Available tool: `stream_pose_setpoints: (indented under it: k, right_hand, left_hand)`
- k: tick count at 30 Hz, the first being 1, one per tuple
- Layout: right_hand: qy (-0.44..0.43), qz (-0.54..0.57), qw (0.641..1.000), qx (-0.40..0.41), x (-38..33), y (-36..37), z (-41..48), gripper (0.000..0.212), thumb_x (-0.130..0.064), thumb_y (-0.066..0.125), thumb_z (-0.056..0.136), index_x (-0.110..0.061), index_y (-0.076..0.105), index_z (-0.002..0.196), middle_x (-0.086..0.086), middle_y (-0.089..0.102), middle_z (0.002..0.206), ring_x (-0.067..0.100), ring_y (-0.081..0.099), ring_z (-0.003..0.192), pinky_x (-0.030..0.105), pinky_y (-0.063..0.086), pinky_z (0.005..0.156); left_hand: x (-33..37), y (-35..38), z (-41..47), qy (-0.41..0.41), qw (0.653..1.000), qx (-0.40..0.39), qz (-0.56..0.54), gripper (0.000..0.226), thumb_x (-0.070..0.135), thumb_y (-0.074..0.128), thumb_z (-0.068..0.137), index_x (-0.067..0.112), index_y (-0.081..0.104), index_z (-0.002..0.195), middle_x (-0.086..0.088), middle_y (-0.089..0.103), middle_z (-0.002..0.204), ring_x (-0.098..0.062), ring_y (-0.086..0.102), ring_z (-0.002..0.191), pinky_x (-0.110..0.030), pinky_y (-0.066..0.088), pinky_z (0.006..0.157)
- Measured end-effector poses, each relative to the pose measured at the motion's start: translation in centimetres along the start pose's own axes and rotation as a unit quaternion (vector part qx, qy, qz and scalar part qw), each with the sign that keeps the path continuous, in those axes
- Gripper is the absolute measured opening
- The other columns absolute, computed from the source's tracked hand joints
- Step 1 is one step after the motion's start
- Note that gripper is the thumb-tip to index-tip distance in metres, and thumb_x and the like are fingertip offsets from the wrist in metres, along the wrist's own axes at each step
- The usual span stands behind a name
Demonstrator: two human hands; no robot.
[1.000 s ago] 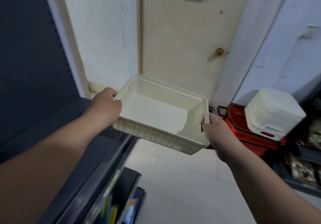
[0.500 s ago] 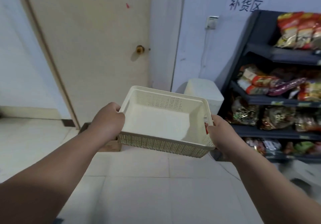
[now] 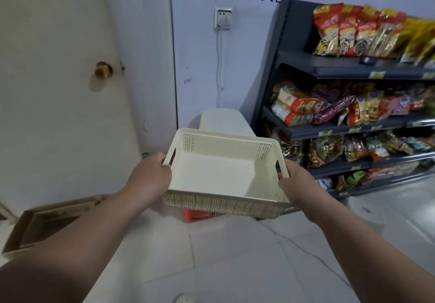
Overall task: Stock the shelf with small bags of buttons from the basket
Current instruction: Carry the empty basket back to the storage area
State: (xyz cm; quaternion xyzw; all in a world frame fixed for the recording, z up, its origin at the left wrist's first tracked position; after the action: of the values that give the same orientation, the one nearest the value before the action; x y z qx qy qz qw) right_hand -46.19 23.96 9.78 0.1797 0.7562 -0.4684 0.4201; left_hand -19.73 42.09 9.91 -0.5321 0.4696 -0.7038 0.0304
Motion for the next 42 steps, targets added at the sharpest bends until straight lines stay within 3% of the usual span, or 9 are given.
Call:
stream_pose_setpoints:
  k: [5, 13, 17, 23, 27, 32, 35, 38, 42]
  right_hand:
    - [0.02, -0.027, 0.999, 0.003, -2.0, 0.1, 9.5, 0.041, 0.003, 0.033, 0.084, -0.023, 0.057, 0.105, 0.004, 0.064, 0.096, 0.023, 0.057, 0.088, 0.032, 0.046, 0.067]
    - [0.023, -0.044, 0.999, 0.005, -4.6, -0.6, 22.4, 0.042, 0.005, 0.032, 0.085, -0.023, 0.058, 0.104, 0.003, 0.065, 0.096, 0.019, 0.058, 0.086, 0.028, 0.044, 0.061]
    - [0.021, -0.063, 0.998, -0.008, -4.6, -0.4, 29.0, 0.041, 0.0, 0.035, 0.086, -0.029, 0.056, 0.105, -0.001, 0.065, 0.096, 0.018, 0.058, 0.088, 0.033, 0.051, 0.072]
    - [0.003, -0.084, 0.996, -0.036, -4.0, 0.3, 40.6, 0.045, -0.003, 0.036, 0.081, -0.037, 0.055, 0.104, -0.007, 0.065, 0.096, 0.016, 0.06, 0.088, 0.036, 0.053, 0.075]
    - [-0.015, -0.091, 0.993, -0.068, -3.8, 1.0, 48.8, 0.041, -0.009, 0.044, 0.079, -0.042, 0.055, 0.101, -0.012, 0.065, 0.093, 0.015, 0.062, 0.087, 0.04, 0.056, 0.075]
    - [-0.03, -0.114, 0.988, -0.1, -4.0, 2.0, 57.5, 0.046, -0.009, 0.042, 0.078, -0.047, 0.049, 0.103, -0.015, 0.063, 0.092, 0.011, 0.062, 0.084, 0.036, 0.056, 0.073]
    - [-0.039, -0.125, 0.985, -0.114, -3.8, 2.9, 61.2, 0.047, -0.009, 0.038, 0.081, -0.046, 0.045, 0.11, -0.014, 0.062, 0.094, 0.013, 0.061, 0.085, 0.038, 0.055, 0.075]
    - [-0.044, -0.139, 0.982, -0.124, -3.2, 3.8, 63.5, 0.049, -0.008, 0.036, 0.082, -0.043, 0.043, 0.114, -0.015, 0.061, 0.095, 0.012, 0.06, 0.084, 0.035, 0.053, 0.072]
    - [-0.042, -0.131, 0.982, -0.129, -2.4, 4.8, 65.3, 0.046, -0.011, 0.04, 0.083, -0.045, 0.043, 0.114, -0.016, 0.061, 0.092, 0.01, 0.06, 0.081, 0.033, 0.052, 0.068]
  left_hand:
    - [1.0, 2.8, 10.0, -0.005, 1.0, -0.029, -0.007, 0.029, 0.01, 0.039, 0.089, 0.018, 0.06, 0.107, -0.001, 0.063, 0.094, -0.021, 0.058, 0.087, -0.031, 0.041, 0.067]
    - [4.2, 5.9, 21.9, -0.003, 0.997, -0.073, -0.036, 0.02, 0.013, 0.039, 0.092, 0.022, 0.054, 0.102, 0.001, 0.062, 0.094, -0.015, 0.058, 0.082, -0.029, 0.044, 0.067]
    - [4.6, 7.8, 26.6, -0.008, 0.996, -0.087, -0.015, 0.016, 0.014, 0.043, 0.092, 0.023, 0.054, 0.098, 0.005, 0.061, 0.09, -0.01, 0.056, 0.079, -0.024, 0.041, 0.062]
    - [5.6, 11.8, 33.6, -0.022, 0.997, -0.066, 0.014, 0.02, 0.014, 0.037, 0.094, 0.026, 0.053, 0.096, 0.007, 0.061, 0.087, -0.004, 0.053, 0.076, -0.022, 0.035, 0.056]
    - [5.7, 14.8, 38.6, -0.067, 0.996, -0.025, 0.044, 0.021, 0.017, 0.036, 0.095, 0.019, 0.054, 0.106, 0.002, 0.062, 0.089, -0.012, 0.057, 0.078, -0.029, 0.042, 0.06]
    - [5.9, 18.2, 44.0, -0.131, 0.985, -0.009, 0.116, 0.016, 0.015, 0.036, 0.097, 0.012, 0.049, 0.105, -0.004, 0.058, 0.089, -0.016, 0.054, 0.072, -0.026, 0.035, 0.053]
    - [5.5, 19.3, 46.5, -0.15, 0.982, 0.023, 0.115, 0.011, 0.016, 0.04, 0.096, 0.008, 0.048, 0.098, -0.005, 0.057, 0.084, -0.023, 0.054, 0.076, -0.031, 0.039, 0.062]
    - [4.7, 20.8, 48.0, -0.167, 0.977, 0.012, 0.13, 0.01, 0.013, 0.04, 0.095, 0.009, 0.049, 0.091, -0.004, 0.056, 0.076, -0.022, 0.055, 0.07, -0.03, 0.04, 0.055]
    - [3.8, 22.0, 49.0, -0.184, 0.977, 0.015, 0.107, 0.012, 0.016, 0.04, 0.093, 0.016, 0.052, 0.091, -0.006, 0.059, 0.075, -0.021, 0.056, 0.069, -0.035, 0.046, 0.061]
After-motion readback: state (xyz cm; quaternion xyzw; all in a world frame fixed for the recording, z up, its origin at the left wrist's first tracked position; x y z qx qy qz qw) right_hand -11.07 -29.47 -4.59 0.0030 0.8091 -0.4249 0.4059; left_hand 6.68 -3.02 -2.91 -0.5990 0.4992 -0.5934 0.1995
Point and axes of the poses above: each hand's wrist, its own z-axis towards the middle knuckle, its own y-axis out of the palm, x = y × z, the point moved 9 cm from there along z, towards the middle knuckle
